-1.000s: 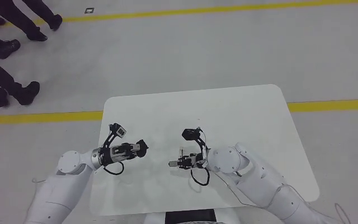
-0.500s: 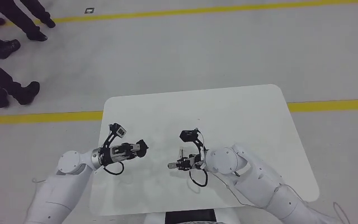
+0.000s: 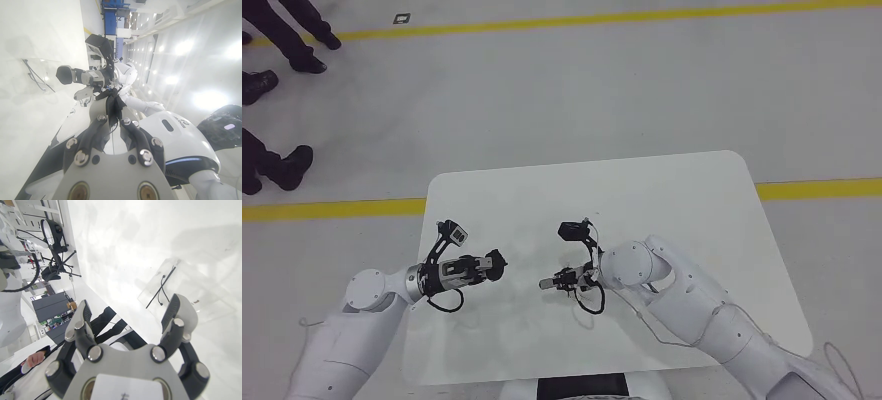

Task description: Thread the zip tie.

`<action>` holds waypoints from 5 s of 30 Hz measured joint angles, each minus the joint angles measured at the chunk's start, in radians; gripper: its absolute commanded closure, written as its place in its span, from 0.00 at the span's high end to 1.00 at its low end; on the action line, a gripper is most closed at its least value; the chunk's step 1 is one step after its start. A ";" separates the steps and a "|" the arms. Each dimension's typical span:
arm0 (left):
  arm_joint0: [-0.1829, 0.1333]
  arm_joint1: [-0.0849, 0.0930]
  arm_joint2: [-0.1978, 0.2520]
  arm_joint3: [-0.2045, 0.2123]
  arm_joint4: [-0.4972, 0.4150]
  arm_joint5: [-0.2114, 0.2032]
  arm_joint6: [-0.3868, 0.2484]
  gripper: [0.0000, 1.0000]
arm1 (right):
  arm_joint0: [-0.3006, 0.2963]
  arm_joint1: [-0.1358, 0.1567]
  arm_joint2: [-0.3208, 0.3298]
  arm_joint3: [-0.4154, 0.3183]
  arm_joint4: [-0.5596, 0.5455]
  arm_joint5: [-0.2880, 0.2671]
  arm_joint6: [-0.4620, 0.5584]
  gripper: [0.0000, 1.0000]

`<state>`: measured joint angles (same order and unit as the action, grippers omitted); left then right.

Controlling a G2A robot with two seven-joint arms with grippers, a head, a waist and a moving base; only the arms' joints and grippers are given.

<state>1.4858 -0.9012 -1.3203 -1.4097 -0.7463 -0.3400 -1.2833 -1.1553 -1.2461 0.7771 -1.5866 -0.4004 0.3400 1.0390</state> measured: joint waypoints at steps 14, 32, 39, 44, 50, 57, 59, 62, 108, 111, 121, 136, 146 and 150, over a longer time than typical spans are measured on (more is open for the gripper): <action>0.000 0.000 0.000 0.000 0.000 0.000 0.000 0.00 | -0.009 -0.002 -0.008 0.002 -0.026 0.000 -0.022 0.87; 0.000 0.000 0.000 0.000 0.000 0.000 0.000 0.00 | -0.032 -0.023 0.032 0.045 -0.086 0.000 -0.010 0.33; 0.000 0.000 0.000 0.000 0.000 0.000 0.000 0.00 | -0.053 -0.036 0.058 0.047 -0.129 0.000 0.012 0.30; 0.000 0.000 0.000 0.000 0.000 0.000 0.000 0.00 | -0.057 -0.054 0.072 0.066 -0.162 0.000 0.022 0.28; 0.000 0.000 0.000 0.000 0.000 0.000 0.000 0.00 | -0.056 -0.078 0.092 0.094 -0.198 0.000 0.043 0.19; 0.000 0.000 0.000 0.000 0.000 0.000 0.000 0.00 | -0.055 -0.107 0.114 0.127 -0.235 0.000 0.064 0.19; 0.000 0.000 0.000 0.000 0.000 0.000 0.000 0.00 | -0.054 -0.116 0.119 0.137 -0.247 0.000 0.070 0.19; 0.000 0.000 0.000 0.000 0.000 0.000 0.000 0.00 | -0.049 -0.129 0.125 0.151 -0.263 0.000 0.078 0.19; 0.000 0.000 0.000 0.000 0.000 0.000 0.000 0.00 | -0.107 -0.266 0.242 0.161 -0.479 0.000 0.189 0.00; 0.000 0.000 0.000 0.000 0.000 0.000 0.000 0.00 | -0.135 -0.266 0.257 0.115 -0.480 0.000 0.189 0.00; 0.000 0.000 0.000 0.000 0.000 0.000 0.000 0.00 | -0.282 -0.241 0.313 -0.142 -0.457 -0.035 0.147 0.00; 0.000 0.000 0.000 0.000 0.000 0.000 0.000 0.00 | -0.452 -0.217 0.362 -0.299 -0.365 -0.269 -0.124 0.00; 0.000 0.000 0.000 0.000 0.000 0.000 0.000 0.00 | -0.547 -0.211 0.355 -0.311 -0.274 -0.410 -0.415 0.00; 0.000 0.000 0.000 0.000 0.000 0.000 0.000 0.00 | -0.611 -0.206 0.337 -0.304 -0.288 -0.543 -0.617 0.00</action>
<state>1.4858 -0.9012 -1.3203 -1.4097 -0.7463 -0.3400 -1.2833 -1.7658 -1.4526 1.1145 -1.8904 -0.6882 -0.2030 0.4219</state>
